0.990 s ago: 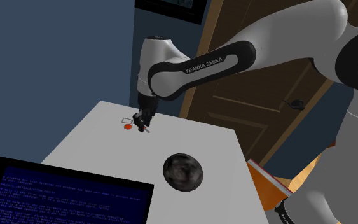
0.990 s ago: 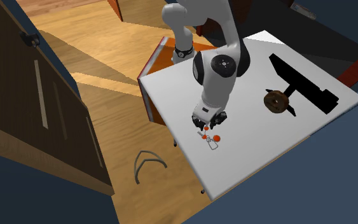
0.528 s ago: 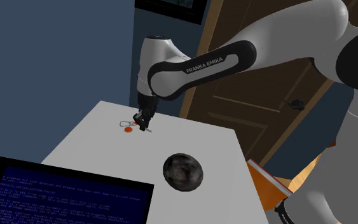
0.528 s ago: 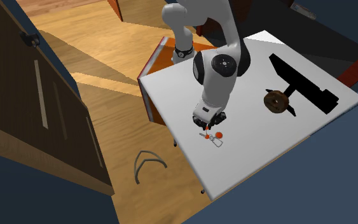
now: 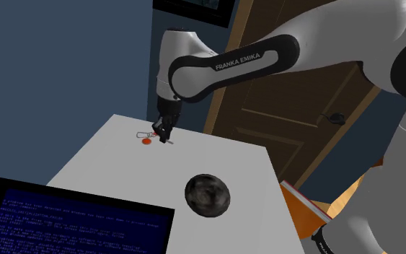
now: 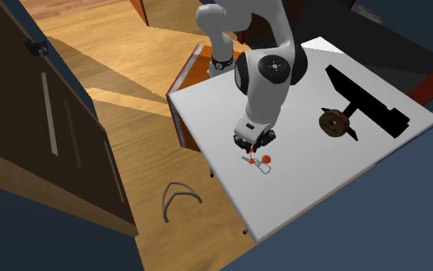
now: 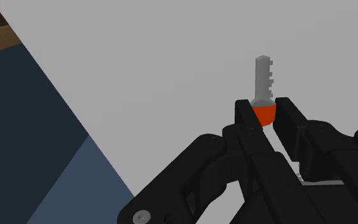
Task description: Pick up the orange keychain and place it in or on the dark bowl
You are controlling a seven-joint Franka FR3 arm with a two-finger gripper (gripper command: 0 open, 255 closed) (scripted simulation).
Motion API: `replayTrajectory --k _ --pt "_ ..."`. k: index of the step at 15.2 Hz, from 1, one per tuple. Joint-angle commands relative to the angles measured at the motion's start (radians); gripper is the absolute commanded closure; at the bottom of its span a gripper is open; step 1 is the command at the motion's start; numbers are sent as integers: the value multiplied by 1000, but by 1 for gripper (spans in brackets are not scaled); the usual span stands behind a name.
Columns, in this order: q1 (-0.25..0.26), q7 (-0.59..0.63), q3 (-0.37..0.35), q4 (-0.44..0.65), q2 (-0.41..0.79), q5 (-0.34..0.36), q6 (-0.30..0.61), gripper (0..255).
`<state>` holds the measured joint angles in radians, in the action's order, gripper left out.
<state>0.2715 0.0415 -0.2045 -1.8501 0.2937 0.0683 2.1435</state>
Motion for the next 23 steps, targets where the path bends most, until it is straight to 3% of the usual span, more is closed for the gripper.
replayTrajectory --k 1,16,23 --pt "-1 -3 -1 12 -12 -4 -24 255" --pt "-4 -14 -6 129 -72 -20 -200 255" --pt "12 12 -33 -195 -334 -80 -132 255"
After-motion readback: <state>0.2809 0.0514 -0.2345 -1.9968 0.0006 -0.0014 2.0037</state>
